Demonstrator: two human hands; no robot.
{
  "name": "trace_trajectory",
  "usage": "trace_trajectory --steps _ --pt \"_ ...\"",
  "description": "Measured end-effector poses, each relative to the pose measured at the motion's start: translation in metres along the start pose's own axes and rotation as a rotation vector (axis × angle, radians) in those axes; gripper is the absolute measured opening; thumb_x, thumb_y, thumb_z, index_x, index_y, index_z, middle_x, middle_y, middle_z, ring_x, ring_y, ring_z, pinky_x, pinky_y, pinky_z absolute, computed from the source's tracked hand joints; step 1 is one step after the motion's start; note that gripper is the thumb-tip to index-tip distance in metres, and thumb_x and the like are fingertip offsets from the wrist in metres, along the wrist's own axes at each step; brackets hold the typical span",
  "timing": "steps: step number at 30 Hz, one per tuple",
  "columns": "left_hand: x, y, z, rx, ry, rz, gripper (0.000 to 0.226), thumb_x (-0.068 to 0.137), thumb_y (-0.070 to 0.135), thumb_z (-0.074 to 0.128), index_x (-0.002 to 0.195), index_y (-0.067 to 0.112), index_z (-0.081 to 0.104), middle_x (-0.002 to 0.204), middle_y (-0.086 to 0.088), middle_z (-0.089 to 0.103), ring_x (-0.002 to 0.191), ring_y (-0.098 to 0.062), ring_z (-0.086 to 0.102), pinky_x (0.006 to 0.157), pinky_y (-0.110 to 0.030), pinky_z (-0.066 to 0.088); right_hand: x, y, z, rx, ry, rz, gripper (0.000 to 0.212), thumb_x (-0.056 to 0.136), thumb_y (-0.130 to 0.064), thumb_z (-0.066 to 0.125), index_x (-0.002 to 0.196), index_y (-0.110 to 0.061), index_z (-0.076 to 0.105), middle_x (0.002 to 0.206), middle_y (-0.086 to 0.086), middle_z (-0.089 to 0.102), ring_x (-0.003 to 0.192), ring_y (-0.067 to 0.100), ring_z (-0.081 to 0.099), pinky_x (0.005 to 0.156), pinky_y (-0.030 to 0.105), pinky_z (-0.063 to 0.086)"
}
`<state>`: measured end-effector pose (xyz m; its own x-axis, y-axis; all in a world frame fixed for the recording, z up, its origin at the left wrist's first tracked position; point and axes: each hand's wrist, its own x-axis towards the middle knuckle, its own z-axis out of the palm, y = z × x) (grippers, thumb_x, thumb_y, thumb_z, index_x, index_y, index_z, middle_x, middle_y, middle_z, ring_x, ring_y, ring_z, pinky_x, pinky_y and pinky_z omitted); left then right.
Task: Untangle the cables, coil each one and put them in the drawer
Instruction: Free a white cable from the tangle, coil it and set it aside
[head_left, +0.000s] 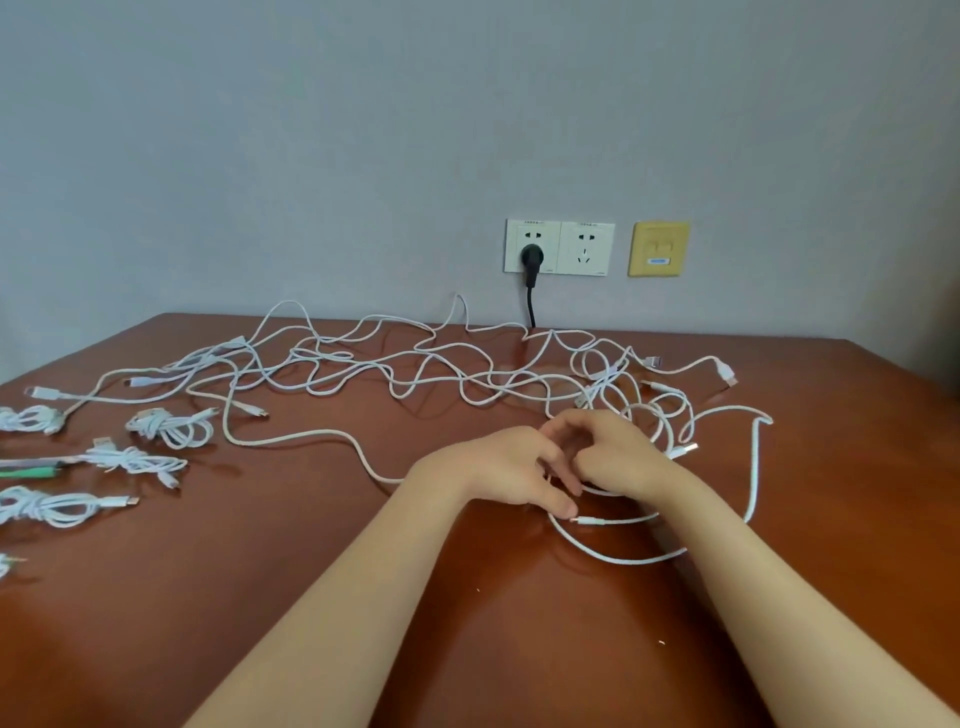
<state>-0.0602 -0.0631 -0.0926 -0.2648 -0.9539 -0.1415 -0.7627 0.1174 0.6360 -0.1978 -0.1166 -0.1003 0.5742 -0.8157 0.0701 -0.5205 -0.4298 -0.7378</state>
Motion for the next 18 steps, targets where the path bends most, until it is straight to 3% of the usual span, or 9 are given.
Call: trace_trajectory --steps 2,4,5,6,8,11,14,18 --pt "-0.002 -0.003 0.002 -0.04 -0.003 0.042 0.02 0.084 0.03 0.068 0.095 0.014 0.073 0.1 0.011 0.058 0.108 -0.013 0.052 0.098 -0.026 0.041 0.004 0.009 0.003 0.063 0.054 -0.03 0.047 0.068 0.015 0.044 0.079 -0.026 0.063 0.083 -0.002 0.069 0.084 0.015 0.065 0.081 0.032 0.053" --pt "0.002 -0.003 0.008 0.009 0.032 0.069 0.016 0.078 0.039 0.073 0.083 0.023 0.073 0.104 0.023 0.049 0.117 -0.007 0.045 0.103 -0.026 0.034 0.007 0.015 0.004 0.122 0.095 -0.044 0.045 0.072 0.016 0.046 0.08 -0.025 0.064 0.082 -0.003 0.07 0.085 0.014 0.066 0.081 0.026 0.053" --pt "0.008 -0.003 0.011 0.08 0.071 0.105 0.014 0.073 0.043 0.075 0.074 0.031 0.07 0.112 0.021 0.048 0.12 -0.01 0.044 0.103 -0.03 0.035 0.009 0.017 0.003 0.146 0.103 -0.046 0.044 0.074 0.016 0.046 0.082 -0.023 0.065 0.083 -0.002 0.07 0.085 0.013 0.066 0.079 0.022 0.052" --pt "0.014 -0.002 0.016 0.154 0.106 0.126 0.013 0.072 0.045 0.074 0.07 0.034 0.067 0.121 0.014 0.048 0.119 -0.013 0.045 0.101 -0.032 0.037 0.011 0.019 0.003 0.162 0.111 -0.046 0.042 0.076 0.015 0.045 0.084 -0.021 0.066 0.083 -0.001 0.069 0.085 0.012 0.065 0.078 0.02 0.051" --pt "0.024 0.004 0.023 0.291 0.179 0.148 0.01 0.083 0.034 0.068 0.082 0.023 0.067 0.121 0.001 0.052 0.111 -0.017 0.049 0.091 -0.026 0.037 0.013 0.021 0.001 0.214 0.146 -0.035 0.041 0.08 0.015 0.04 0.088 -0.015 0.067 0.085 0.002 0.068 0.084 0.011 0.063 0.077 0.018 0.05" --pt "0.03 0.006 0.026 0.347 0.24 0.209 0.008 0.091 0.014 0.055 0.084 0.017 0.055 0.091 0.004 0.05 0.094 -0.018 0.049 0.073 -0.022 0.031 0.017 0.024 0.0 0.324 0.219 -0.025 0.042 0.085 0.015 0.036 0.082 -0.016 0.064 0.079 0.001 0.066 0.077 0.011 0.062 0.072 0.016 0.05" --pt "0.024 -0.006 0.02 0.067 0.287 0.151 0.027 0.09 0.004 0.046 0.071 0.023 0.042 0.069 0.009 0.047 0.071 -0.014 0.046 0.066 -0.026 0.034 0.019 0.019 -0.001 0.38 0.279 -0.08 0.04 0.086 0.012 0.04 0.079 -0.019 0.064 0.074 0.001 0.065 0.067 0.011 0.061 0.066 0.02 0.051" --pt "0.019 -0.02 0.008 -0.616 0.365 0.093 0.03 0.098 0.0 0.035 0.074 0.015 0.045 0.046 0.007 0.049 0.047 -0.004 0.054 0.056 -0.017 0.045 0.013 0.005 -0.004 0.388 0.317 -0.154 0.021 0.087 0.0 0.051 0.079 -0.012 0.066 0.052 0.003 0.057 0.047 0.008 0.051 0.051 0.014 0.039"
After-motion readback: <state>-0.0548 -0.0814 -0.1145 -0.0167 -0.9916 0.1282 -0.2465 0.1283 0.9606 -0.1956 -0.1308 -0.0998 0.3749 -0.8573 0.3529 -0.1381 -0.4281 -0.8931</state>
